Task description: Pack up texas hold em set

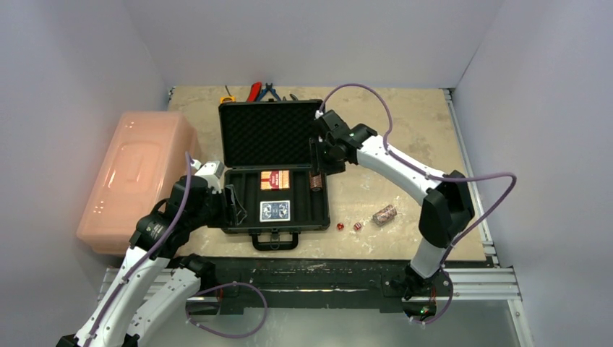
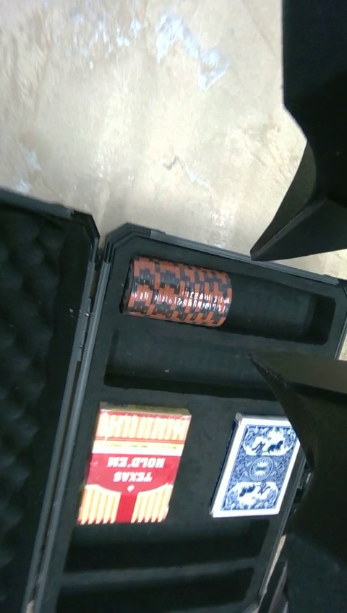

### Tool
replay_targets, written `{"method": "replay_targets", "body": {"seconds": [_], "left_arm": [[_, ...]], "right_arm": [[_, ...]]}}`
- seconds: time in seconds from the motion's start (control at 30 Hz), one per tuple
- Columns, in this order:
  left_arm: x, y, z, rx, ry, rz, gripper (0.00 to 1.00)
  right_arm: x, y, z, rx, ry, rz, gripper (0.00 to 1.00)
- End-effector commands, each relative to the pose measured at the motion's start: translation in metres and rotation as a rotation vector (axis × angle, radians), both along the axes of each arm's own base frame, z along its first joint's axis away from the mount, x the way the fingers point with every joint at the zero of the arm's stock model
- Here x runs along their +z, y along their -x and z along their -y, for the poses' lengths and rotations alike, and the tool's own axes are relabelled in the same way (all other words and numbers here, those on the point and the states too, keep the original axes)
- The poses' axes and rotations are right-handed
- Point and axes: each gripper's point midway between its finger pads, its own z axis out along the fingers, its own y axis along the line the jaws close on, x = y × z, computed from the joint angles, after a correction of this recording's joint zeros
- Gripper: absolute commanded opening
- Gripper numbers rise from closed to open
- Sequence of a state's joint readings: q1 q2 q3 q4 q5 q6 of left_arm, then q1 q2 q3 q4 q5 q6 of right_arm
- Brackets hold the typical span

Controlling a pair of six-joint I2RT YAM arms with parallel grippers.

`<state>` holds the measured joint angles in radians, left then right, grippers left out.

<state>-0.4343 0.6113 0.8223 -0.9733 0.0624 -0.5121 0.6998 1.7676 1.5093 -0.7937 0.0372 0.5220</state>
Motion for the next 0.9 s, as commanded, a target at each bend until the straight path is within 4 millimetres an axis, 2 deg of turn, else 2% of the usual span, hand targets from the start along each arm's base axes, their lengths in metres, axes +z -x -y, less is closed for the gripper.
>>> {"method": "replay_targets", "body": {"seconds": [0.0, 0.1, 0.33, 0.47, 0.53, 0.87], "left_arm": [[0.005, -0.005, 0.002, -0.007, 0.002, 0.037, 0.55], [0.005, -0.005, 0.002, -0.011, 0.003, 0.039, 0.55], [0.005, -0.005, 0.003, -0.015, 0.0, 0.034, 0.55], [0.004, -0.004, 0.003, -0.018, 0.001, 0.031, 0.55], [0.004, -0.004, 0.004, -0.022, 0.002, 0.029, 0.55], [0.003, -0.002, 0.009, -0.05, 0.007, 0.021, 0.55]], "right_arm": [[0.049, -0.01, 0.019, -0.089, -0.018, 0.157, 0.6], [0.061, -0.007, 0.031, -0.145, -0.035, 0.211, 0.67], [0.077, 0.0, 0.066, -0.251, -0.011, 0.315, 0.77], [0.082, 0.003, 0.086, -0.344, -0.012, 0.374, 0.97], [0.083, 0.008, 0.095, -0.39, -0.02, 0.386, 0.99], [0.046, 0.04, 0.117, -0.573, -0.065, 0.283, 0.99]]}}
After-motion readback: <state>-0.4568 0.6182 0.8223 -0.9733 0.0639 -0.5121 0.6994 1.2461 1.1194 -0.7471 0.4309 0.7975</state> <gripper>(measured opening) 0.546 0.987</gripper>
